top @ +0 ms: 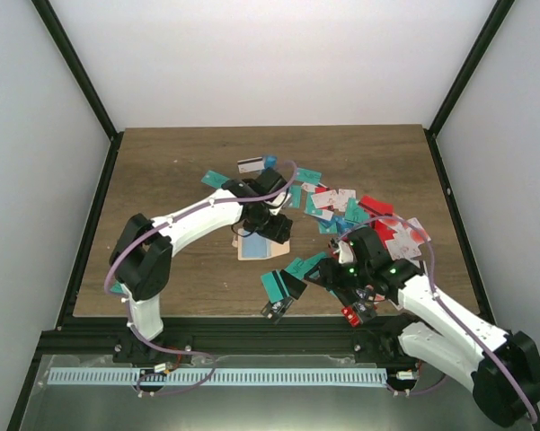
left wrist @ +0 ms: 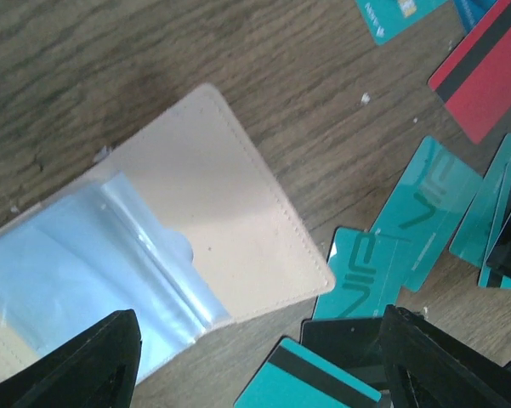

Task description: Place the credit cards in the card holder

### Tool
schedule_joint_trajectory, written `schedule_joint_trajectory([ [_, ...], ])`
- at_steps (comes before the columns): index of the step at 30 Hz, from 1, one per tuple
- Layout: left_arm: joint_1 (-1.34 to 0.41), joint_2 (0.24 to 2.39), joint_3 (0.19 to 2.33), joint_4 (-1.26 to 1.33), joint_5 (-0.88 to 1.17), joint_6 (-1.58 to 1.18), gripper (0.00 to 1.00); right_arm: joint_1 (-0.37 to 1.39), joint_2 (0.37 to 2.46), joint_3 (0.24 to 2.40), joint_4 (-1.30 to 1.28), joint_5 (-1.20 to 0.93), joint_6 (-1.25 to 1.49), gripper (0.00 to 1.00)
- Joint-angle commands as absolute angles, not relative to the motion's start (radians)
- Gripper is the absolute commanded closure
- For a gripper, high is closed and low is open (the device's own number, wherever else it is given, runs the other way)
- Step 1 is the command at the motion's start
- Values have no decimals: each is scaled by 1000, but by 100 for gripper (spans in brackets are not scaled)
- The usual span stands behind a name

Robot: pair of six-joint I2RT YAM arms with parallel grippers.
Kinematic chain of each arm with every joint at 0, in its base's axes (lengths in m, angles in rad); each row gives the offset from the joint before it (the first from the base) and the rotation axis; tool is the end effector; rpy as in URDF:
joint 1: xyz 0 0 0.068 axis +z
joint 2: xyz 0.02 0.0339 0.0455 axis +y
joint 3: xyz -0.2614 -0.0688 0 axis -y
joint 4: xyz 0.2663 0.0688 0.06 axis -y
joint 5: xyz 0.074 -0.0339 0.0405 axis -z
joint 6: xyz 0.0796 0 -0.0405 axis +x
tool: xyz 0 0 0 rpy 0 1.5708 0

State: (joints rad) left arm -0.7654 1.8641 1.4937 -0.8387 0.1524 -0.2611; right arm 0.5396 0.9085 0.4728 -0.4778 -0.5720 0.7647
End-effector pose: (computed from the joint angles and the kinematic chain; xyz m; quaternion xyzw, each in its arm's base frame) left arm 0.2942 -0.2994 0.1805 0.2580 0.9464 -0.1533 0.1195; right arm 0.1598 0.1459 0.1501 0.0115 0.9125 0.4001 0.0841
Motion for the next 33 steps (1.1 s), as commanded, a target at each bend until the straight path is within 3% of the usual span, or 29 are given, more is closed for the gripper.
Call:
schedule_joint_trajectory([
  [1,-768,1824,1451,-860,161,-305,23,535,832,453,-458,-596,828,47],
  [9,-818,1647,1256,-861,235,-450,26,556,696,409,-529,-602,1039,38],
  [17,-864,1451,957,-750,339,-602,28,769,504,305,-512,-501,1342,34],
  [24,-888,1461,853,-603,409,-634,34,994,594,300,-444,-356,1460,33],
  [33,-906,1507,794,-466,431,-624,44,1225,757,202,-148,-149,1630,34],
])
